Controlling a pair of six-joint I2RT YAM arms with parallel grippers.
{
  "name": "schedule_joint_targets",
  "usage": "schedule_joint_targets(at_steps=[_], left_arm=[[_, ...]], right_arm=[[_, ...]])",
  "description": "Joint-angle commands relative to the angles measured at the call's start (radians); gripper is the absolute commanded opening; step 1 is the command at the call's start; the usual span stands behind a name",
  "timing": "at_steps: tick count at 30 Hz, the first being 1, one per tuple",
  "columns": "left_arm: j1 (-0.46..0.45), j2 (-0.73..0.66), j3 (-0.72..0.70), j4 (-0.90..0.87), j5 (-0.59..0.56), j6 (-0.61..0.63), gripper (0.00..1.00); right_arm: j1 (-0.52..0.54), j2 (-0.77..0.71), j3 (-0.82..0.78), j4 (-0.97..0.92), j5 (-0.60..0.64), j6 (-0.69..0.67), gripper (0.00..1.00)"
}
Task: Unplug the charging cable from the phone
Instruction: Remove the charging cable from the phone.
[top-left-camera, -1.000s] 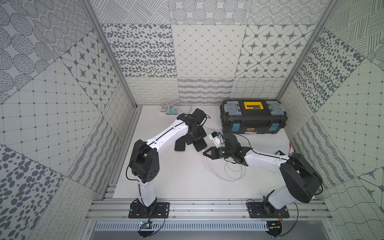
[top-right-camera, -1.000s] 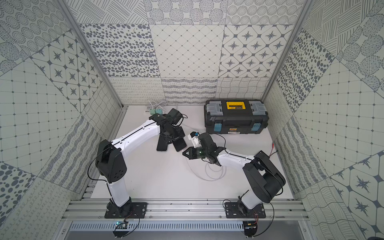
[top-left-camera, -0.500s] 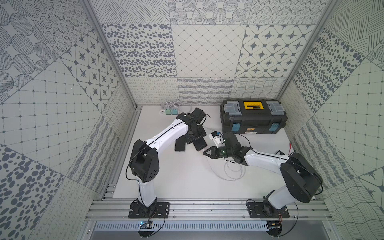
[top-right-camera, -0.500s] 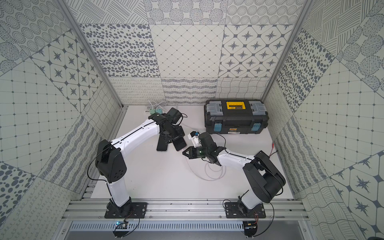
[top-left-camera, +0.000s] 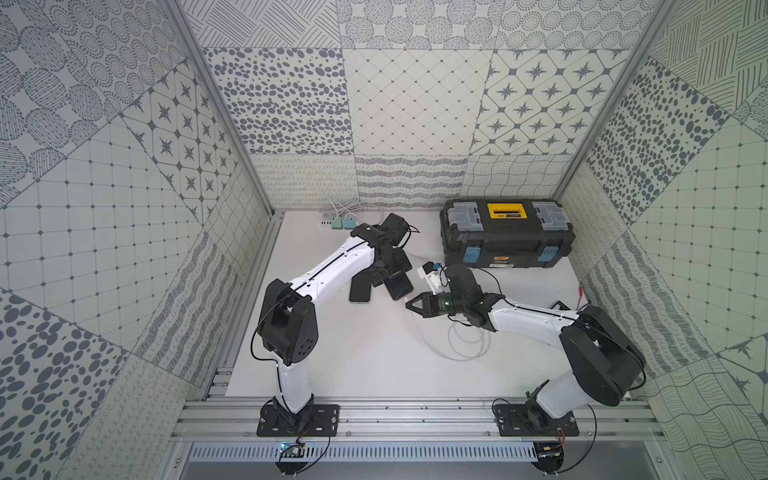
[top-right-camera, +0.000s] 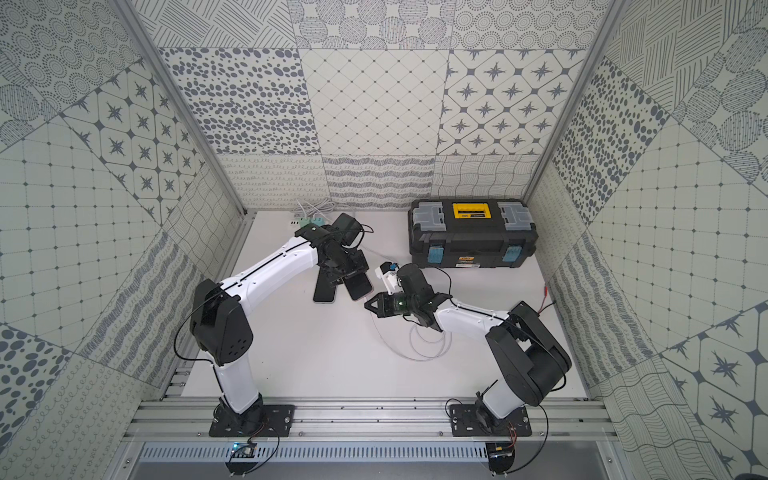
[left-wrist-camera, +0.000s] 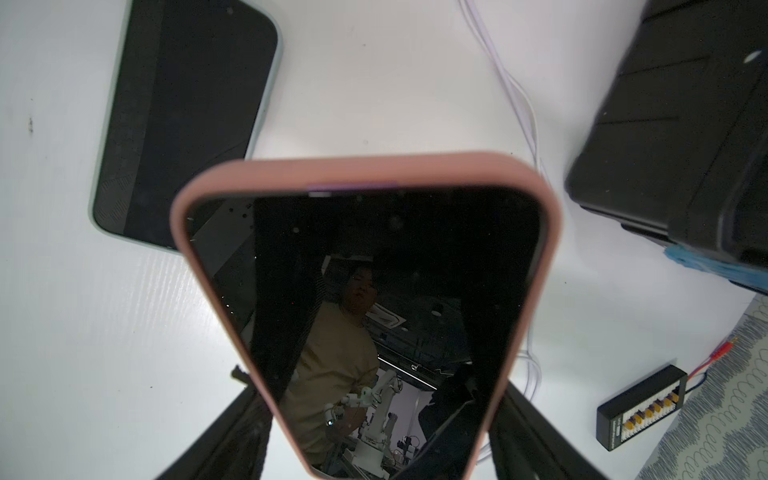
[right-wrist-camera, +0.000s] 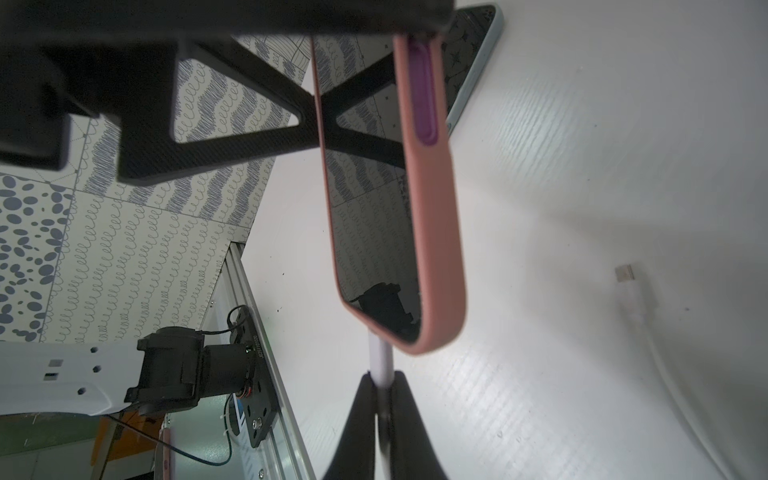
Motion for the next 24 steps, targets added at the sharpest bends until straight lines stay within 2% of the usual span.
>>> schedule_joint_targets(at_steps=[1, 14, 24], left_arm=[[0.016, 0.007, 0.031, 0.026, -0.013, 0.022, 0.47], [0.021, 0.018, 0.052, 0.010, -0.022, 0.042, 0.47], [0.023, 0.011, 0.035, -0.009, -0.039, 0.080, 0.47]], right_arm=[[0.007, -0.015, -0.007, -0.010, -0.011, -0.024, 0.00], [-0.001, -0.046, -0.019, -0.042, 0.031, -0.038, 0.00], [-0.098, -0.099, -0.029, -0.143, 0.130, -0.051, 0.00]])
